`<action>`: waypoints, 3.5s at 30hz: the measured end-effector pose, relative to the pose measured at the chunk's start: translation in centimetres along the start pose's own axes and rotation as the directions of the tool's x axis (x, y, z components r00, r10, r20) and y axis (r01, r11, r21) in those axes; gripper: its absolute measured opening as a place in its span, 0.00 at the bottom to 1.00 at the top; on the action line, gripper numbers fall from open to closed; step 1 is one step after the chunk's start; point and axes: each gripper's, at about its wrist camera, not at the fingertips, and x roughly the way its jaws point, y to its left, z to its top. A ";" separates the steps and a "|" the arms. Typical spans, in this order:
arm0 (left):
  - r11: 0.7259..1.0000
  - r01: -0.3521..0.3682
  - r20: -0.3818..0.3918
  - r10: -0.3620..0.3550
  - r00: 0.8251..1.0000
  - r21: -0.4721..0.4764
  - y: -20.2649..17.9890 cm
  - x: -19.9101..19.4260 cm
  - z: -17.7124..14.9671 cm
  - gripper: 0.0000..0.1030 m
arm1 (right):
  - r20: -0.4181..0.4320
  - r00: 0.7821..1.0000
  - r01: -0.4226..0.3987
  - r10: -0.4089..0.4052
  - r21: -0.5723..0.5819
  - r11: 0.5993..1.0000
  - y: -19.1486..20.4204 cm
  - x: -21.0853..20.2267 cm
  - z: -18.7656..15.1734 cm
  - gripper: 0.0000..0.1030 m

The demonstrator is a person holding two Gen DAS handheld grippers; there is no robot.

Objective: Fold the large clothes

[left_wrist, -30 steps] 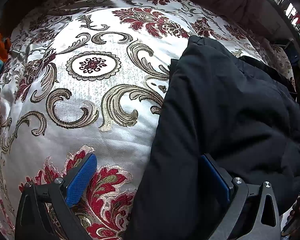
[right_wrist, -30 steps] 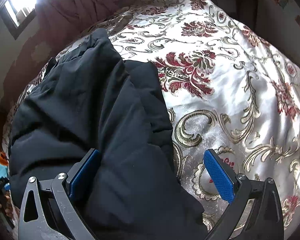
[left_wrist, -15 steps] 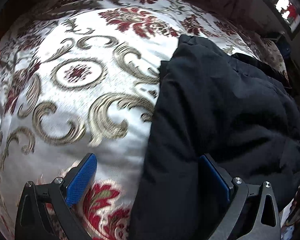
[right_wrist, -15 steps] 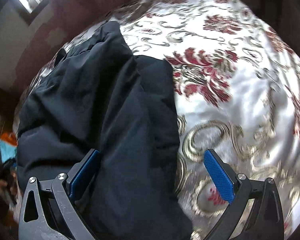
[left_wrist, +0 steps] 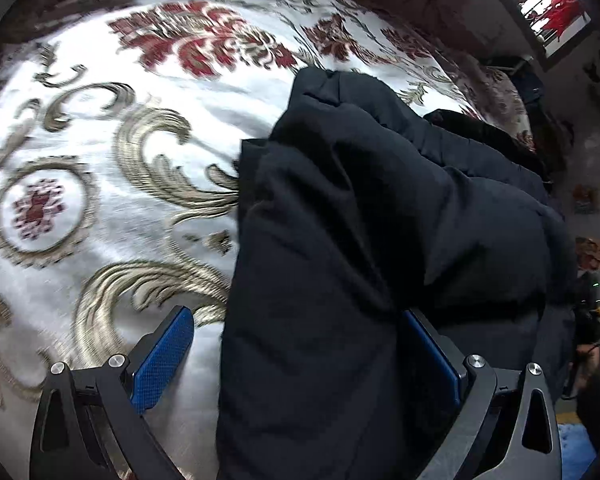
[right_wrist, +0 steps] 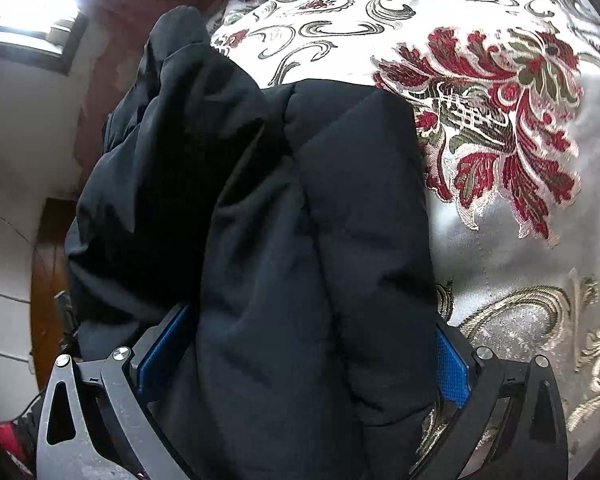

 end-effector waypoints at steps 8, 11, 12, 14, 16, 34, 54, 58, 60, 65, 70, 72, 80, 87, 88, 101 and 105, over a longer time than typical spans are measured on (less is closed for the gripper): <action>0.982 0.175 -0.100 -0.181 0.978 -0.066 0.7 3.3 1.7 1.00 | 0.073 0.997 -0.039 0.040 -0.014 0.999 0.1 0.1 -1.8 0.99; 0.980 0.192 -0.125 -0.196 0.973 -0.048 -0.2 4.4 1.8 1.00 | 0.089 0.995 -0.043 0.044 -0.019 0.999 0.4 0.1 -2.4 0.99; 0.980 0.192 -0.127 -0.196 0.972 -0.045 -0.4 4.6 1.8 1.00 | 0.092 0.995 -0.041 0.043 -0.020 0.999 0.6 0.1 -2.5 0.99; 0.980 0.196 -0.121 -0.200 0.972 -0.047 -0.7 4.8 1.7 1.00 | 0.095 0.995 -0.038 0.040 -0.023 0.999 0.7 -0.2 -2.9 0.99; 0.980 0.194 -0.114 -0.198 0.974 -0.043 -0.9 4.9 1.7 1.00 | 0.097 0.995 -0.037 0.039 -0.024 0.999 -0.5 -0.6 -2.5 0.99; 0.987 0.147 -0.132 -0.154 0.979 -0.066 -2.3 5.4 2.2 0.99 | 0.151 0.986 0.070 -0.073 0.027 0.997 1.3 -1.7 -4.6 0.99; 0.994 -0.057 0.038 0.060 0.997 -0.090 -10.1 -1.6 -0.9 0.18 | 0.226 0.966 -0.094 0.124 -0.139 0.986 6.9 -12.0 -7.0 0.16; 0.994 -0.089 0.072 0.093 0.993 -0.067 -13.7 -4.9 -2.4 0.17 | 0.230 0.962 -0.094 0.148 -0.231 0.968 8.2 -17.6 -6.2 0.14; 0.994 -0.089 0.090 0.094 0.992 -0.059 -16.2 -6.6 -3.2 0.16 | 0.240 0.960 -0.075 0.145 -0.280 0.957 8.4 -21.2 -5.7 0.14; 0.997 -0.073 0.135 0.074 0.988 -0.011 -22.4 -9.4 -5.3 0.16 | 0.246 0.961 -0.044 0.124 -0.308 0.951 5.8 -27.4 -4.3 0.14; 0.999 -0.040 0.160 0.037 0.986 0.013 -27.5 -10.3 -7.3 0.16 | 0.226 0.970 -0.025 0.094 -0.293 0.956 1.7 -28.3 -4.4 0.14; 0.998 -0.053 0.153 0.048 0.987 0.030 -28.9 -9.4 -8.2 0.17 | 0.192 0.980 -0.005 0.055 -0.250 0.968 -0.9 -26.0 -4.9 0.14; 0.986 -0.112 0.144 0.129 0.981 -0.121 -26.6 -3.7 -9.9 0.17 | 0.168 0.986 0.007 0.006 -0.075 0.997 -7.6 -21.1 -7.2 0.24; 0.980 -0.152 0.145 0.170 0.975 -0.131 -25.9 -2.0 -8.8 0.35 | 0.200 0.968 0.184 -0.155 -0.136 0.973 -5.5 -20.6 -8.7 0.56; 0.979 -0.155 0.141 0.173 0.975 -0.131 -25.8 -2.0 -8.8 0.37 | 0.219 0.957 0.224 -0.188 -0.149 0.963 -5.1 -21.1 -8.9 0.60; 0.981 -0.192 0.338 0.193 0.921 -0.036 -25.5 -5.6 -12.1 0.81 | 0.663 0.683 0.567 -0.306 -0.217 0.795 3.0 -25.1 -17.1 0.93; 0.977 -0.209 0.444 0.174 0.879 0.032 -26.9 -6.6 -13.2 0.92 | 0.741 0.638 0.543 -0.210 -0.240 0.805 3.9 -25.8 -20.5 0.93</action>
